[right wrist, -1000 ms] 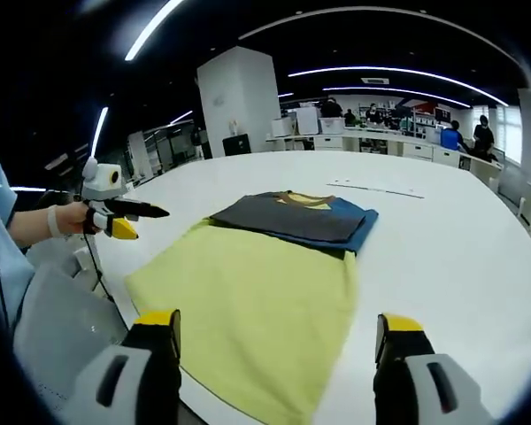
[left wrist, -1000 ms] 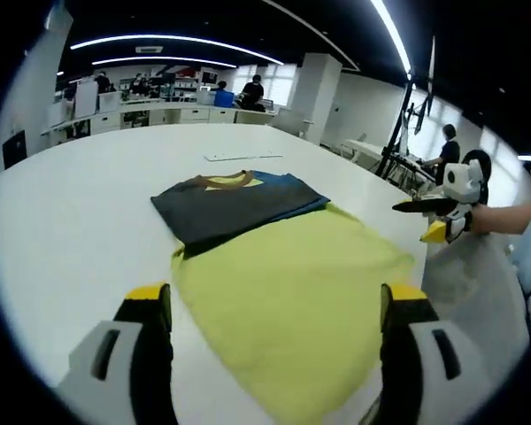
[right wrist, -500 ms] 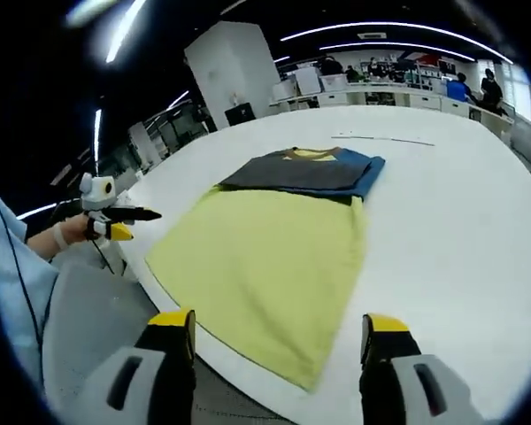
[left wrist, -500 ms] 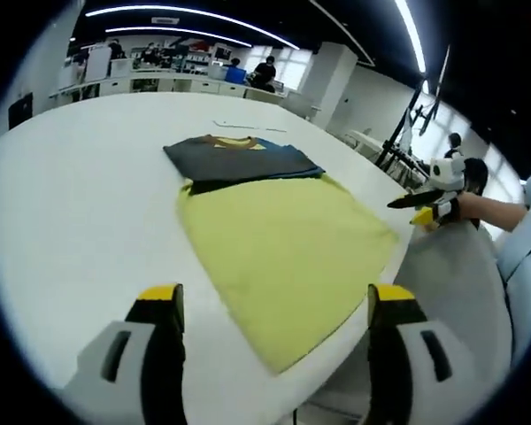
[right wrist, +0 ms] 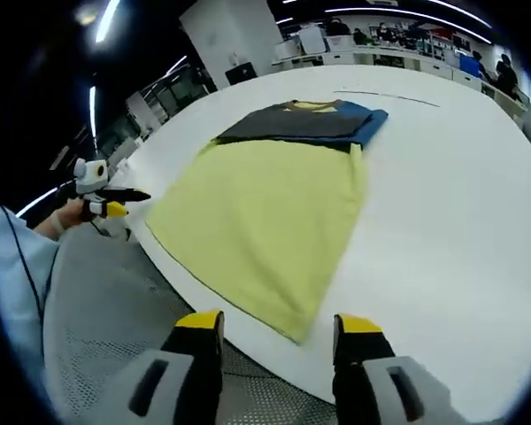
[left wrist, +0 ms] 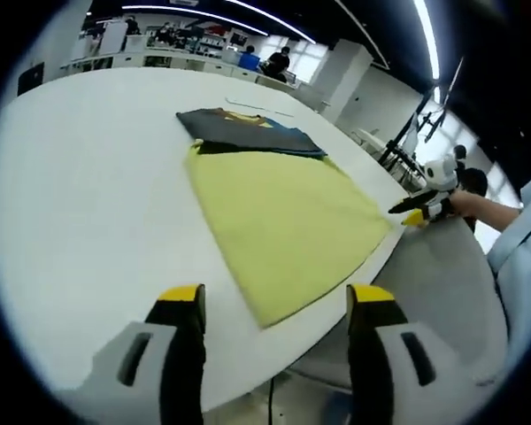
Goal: Fold the garment on the visible template until the final outline fits inside the template.
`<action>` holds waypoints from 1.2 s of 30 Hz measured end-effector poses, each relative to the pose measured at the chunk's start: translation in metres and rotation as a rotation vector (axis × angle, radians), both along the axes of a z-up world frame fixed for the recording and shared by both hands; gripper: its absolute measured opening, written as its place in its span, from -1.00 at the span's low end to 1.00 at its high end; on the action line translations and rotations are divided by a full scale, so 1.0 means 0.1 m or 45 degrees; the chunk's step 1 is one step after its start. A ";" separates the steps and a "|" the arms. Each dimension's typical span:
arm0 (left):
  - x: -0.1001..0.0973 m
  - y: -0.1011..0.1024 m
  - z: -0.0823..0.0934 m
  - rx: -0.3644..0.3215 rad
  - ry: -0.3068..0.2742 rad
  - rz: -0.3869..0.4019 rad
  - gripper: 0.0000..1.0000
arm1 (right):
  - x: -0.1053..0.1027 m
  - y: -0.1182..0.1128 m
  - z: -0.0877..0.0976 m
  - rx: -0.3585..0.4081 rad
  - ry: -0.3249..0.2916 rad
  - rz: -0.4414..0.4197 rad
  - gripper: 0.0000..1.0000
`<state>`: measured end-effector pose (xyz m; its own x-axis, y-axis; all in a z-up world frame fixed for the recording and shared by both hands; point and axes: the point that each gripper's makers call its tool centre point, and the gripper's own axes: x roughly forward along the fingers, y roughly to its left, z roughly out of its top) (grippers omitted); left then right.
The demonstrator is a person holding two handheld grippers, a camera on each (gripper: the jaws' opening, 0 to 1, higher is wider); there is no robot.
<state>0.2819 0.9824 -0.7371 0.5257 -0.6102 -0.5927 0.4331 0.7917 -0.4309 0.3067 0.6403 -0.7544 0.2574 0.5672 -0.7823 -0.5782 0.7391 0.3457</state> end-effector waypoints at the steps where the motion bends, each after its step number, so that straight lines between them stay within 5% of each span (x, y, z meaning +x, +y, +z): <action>1: -0.01 0.00 -0.01 0.000 0.012 -0.002 0.11 | -0.01 -0.01 0.00 0.005 0.008 -0.006 -0.19; 12: -0.12 -0.01 -0.14 -0.026 0.173 0.035 -0.33 | -0.08 -0.02 -0.13 0.022 0.115 -0.026 -0.42; 29: -0.03 0.06 -0.33 -0.087 0.261 0.108 -0.95 | 0.01 -0.01 -0.24 0.025 0.165 -0.062 -1.00; 36: -0.04 0.04 -0.14 -0.181 0.255 0.113 -1.00 | 0.00 -0.01 0.00 0.111 0.153 -0.110 -1.00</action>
